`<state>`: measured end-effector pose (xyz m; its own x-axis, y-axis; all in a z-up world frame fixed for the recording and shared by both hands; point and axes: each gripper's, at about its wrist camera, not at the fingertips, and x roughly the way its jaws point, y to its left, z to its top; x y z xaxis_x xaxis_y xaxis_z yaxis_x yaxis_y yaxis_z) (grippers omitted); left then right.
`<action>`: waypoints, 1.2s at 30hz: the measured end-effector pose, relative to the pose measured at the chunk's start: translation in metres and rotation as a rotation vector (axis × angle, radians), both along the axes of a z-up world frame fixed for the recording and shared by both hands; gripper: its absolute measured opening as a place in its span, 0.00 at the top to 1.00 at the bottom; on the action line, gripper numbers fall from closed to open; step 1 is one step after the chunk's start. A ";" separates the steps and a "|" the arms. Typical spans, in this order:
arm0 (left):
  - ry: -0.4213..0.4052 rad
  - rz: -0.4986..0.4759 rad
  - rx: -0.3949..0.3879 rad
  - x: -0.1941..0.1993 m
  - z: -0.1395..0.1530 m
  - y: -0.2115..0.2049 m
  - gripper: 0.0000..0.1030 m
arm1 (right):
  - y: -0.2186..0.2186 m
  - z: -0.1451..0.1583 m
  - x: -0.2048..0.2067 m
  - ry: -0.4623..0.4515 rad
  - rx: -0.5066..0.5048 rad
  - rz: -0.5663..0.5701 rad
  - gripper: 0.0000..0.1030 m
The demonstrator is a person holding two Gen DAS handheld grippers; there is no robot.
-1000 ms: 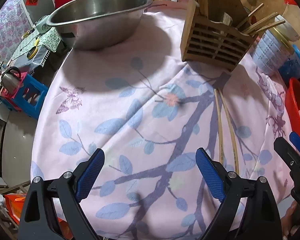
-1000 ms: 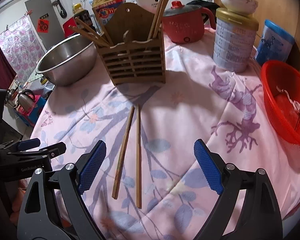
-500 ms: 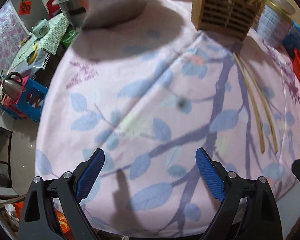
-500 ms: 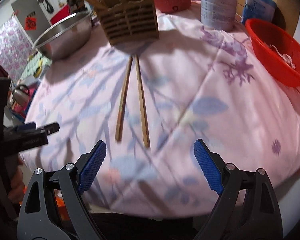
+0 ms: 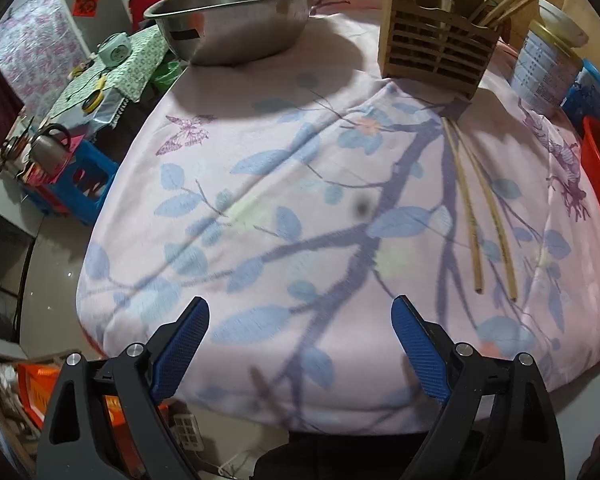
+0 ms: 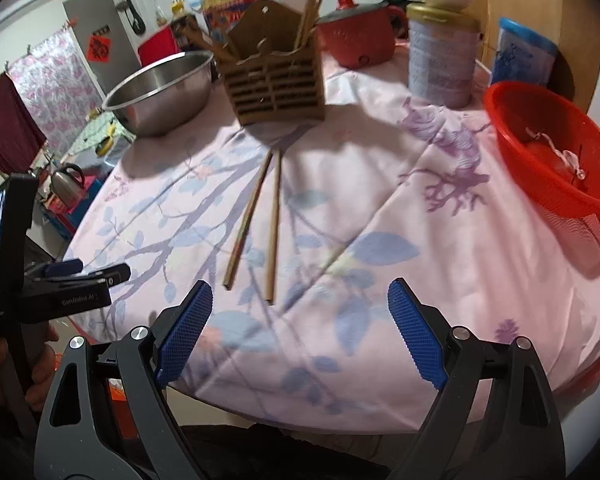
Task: Organize utensils
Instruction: 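Move both open tools back down to the last two chopsticks, then close the left tool on one bamboo chopstick while the right tool grasps the other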
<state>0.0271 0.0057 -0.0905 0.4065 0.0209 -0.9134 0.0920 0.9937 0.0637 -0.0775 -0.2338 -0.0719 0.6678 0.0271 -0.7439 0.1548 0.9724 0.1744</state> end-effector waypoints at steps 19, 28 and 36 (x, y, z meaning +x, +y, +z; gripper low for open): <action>-0.026 -0.161 -0.042 -0.005 -0.016 -0.089 0.16 | -0.082 0.006 -0.065 -0.043 -0.011 -0.195 0.16; -0.032 -0.280 -0.075 0.008 -0.041 -0.109 0.62 | -0.084 0.005 -0.073 0.005 -0.073 -0.252 0.16; -0.062 -0.256 -0.077 0.009 -0.042 -0.088 0.95 | -0.063 0.003 -0.051 0.024 -0.079 -0.170 0.16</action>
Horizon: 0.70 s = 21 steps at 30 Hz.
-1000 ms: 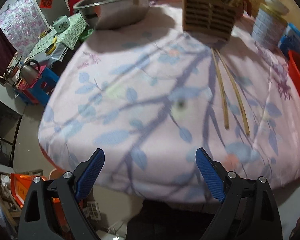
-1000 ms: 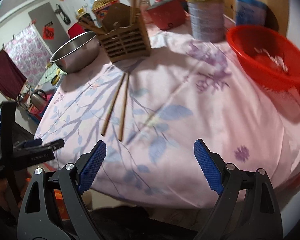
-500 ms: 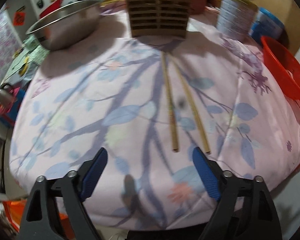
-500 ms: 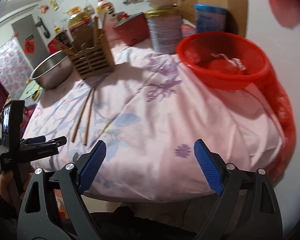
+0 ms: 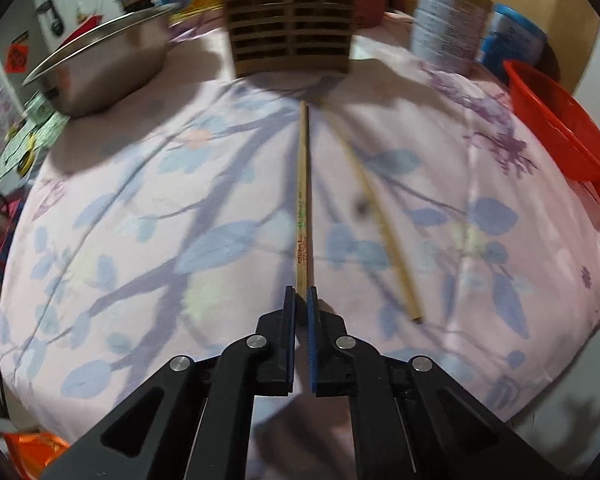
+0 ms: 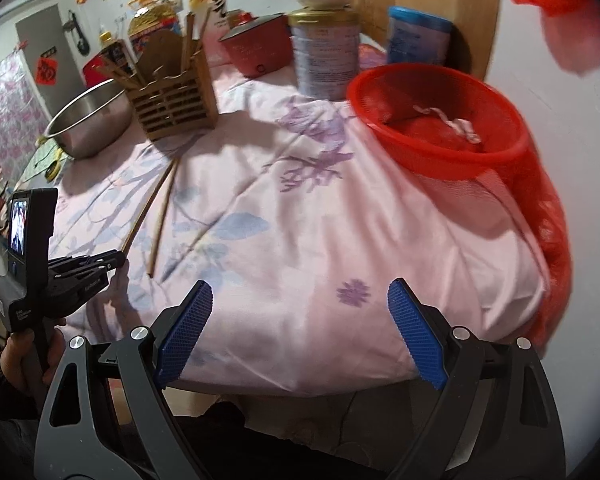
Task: Organize utensils
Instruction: 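Close the left tool on one bamboo chopstick while the right tool grasps the other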
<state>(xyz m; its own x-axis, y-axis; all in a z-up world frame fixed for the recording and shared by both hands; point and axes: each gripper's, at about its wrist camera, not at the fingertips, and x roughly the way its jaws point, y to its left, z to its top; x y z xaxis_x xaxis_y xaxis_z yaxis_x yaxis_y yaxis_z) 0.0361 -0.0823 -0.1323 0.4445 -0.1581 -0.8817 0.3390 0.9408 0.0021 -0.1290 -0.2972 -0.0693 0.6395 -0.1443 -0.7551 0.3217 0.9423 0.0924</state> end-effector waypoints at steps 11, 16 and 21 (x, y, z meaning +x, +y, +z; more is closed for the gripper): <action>0.025 0.199 0.098 -0.008 0.007 0.099 0.95 | 0.076 -0.020 0.071 -0.012 0.047 0.304 0.17; 0.041 0.239 0.094 -0.005 0.016 0.123 0.95 | 0.101 -0.032 0.089 -0.038 0.000 0.382 0.29; 0.053 0.232 0.059 0.004 0.025 0.122 0.95 | 0.109 -0.049 0.104 -0.032 0.029 0.388 0.49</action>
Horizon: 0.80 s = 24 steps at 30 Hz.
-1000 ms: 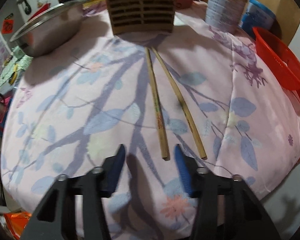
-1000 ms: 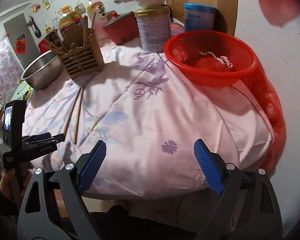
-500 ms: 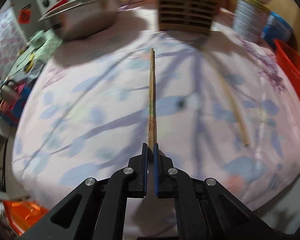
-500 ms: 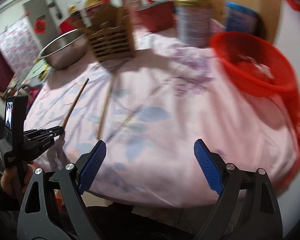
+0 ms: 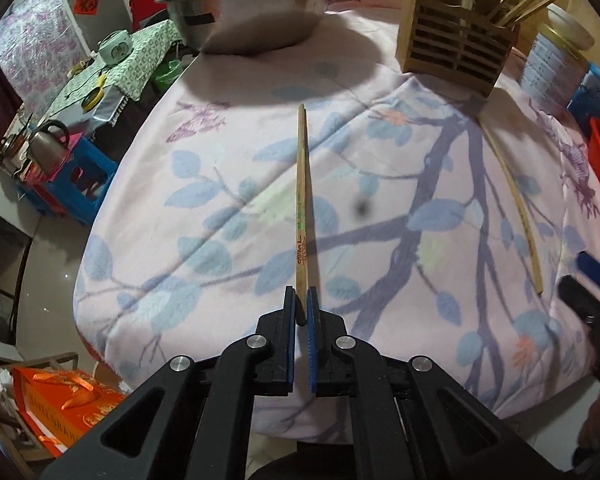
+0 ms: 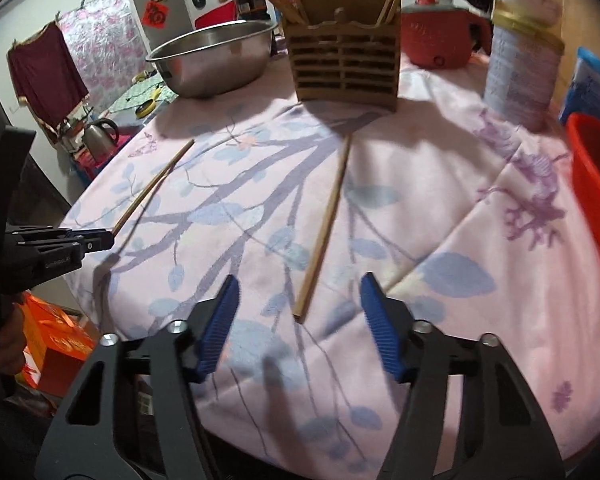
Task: Organize utensils
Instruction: 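Close the left tool on one bamboo chopstick while the right tool grasps the other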
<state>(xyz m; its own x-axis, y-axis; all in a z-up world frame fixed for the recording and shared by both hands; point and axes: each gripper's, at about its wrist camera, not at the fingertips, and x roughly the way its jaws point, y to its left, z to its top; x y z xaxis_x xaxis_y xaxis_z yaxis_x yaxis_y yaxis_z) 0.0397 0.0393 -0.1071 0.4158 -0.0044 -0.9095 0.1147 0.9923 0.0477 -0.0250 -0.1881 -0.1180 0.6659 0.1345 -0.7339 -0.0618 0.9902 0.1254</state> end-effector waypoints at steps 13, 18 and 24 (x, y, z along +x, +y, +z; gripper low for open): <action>0.027 -0.111 -0.017 0.016 -0.013 -0.031 0.94 | 0.002 -0.034 -0.002 -0.068 -0.091 -0.021 0.82; 0.011 -0.117 -0.056 0.017 -0.022 -0.033 0.93 | -0.002 -0.035 -0.007 -0.084 -0.086 -0.025 0.87; -0.040 -0.132 -0.092 0.010 -0.024 -0.036 0.75 | -0.001 -0.036 -0.014 -0.110 -0.076 -0.044 0.87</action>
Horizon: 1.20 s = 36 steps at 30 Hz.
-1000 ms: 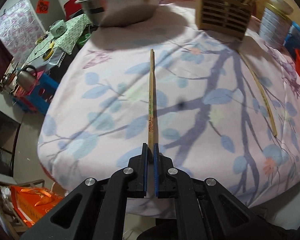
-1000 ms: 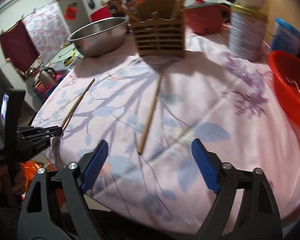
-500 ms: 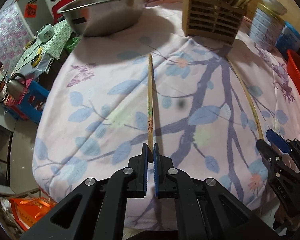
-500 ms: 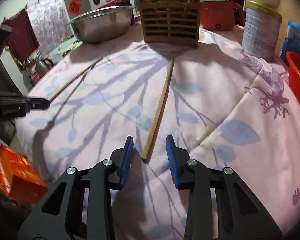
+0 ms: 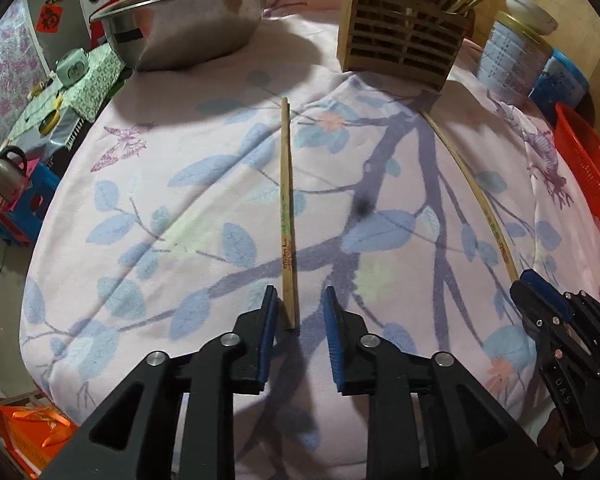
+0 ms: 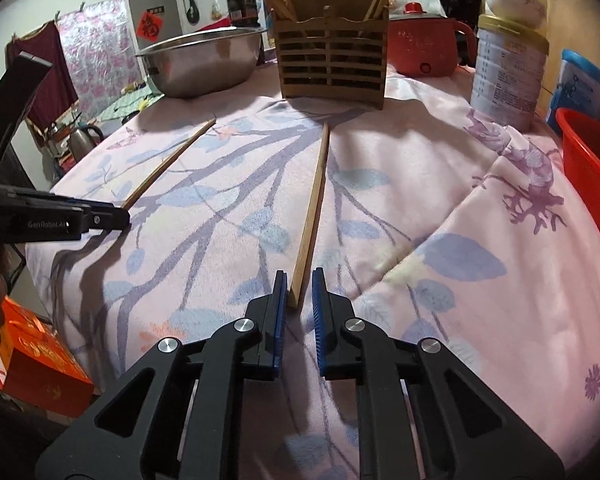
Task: Organize utensils
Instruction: 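Close the left tool on one bamboo chopstick while the right tool grasps the other, then lift both held chopsticks and carry them toward the wooden holder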
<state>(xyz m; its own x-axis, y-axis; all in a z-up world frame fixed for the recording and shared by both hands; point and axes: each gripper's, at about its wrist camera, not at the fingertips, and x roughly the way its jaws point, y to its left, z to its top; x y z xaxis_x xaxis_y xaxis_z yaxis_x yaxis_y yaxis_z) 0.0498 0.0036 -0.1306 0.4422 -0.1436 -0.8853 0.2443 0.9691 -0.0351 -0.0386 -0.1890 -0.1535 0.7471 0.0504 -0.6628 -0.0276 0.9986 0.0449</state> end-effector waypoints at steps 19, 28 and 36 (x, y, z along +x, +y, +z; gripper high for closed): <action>-0.081 0.040 0.045 -0.019 0.011 -0.002 0.95 | 0.000 0.005 -0.009 -0.033 -0.001 0.006 0.93; -0.178 0.048 0.049 -0.054 0.064 -0.019 0.95 | -0.018 0.061 -0.039 -0.177 0.007 0.022 0.94; -0.269 0.015 0.003 -0.063 0.124 -0.038 0.95 | -0.041 0.122 -0.048 -0.314 0.052 -0.020 0.94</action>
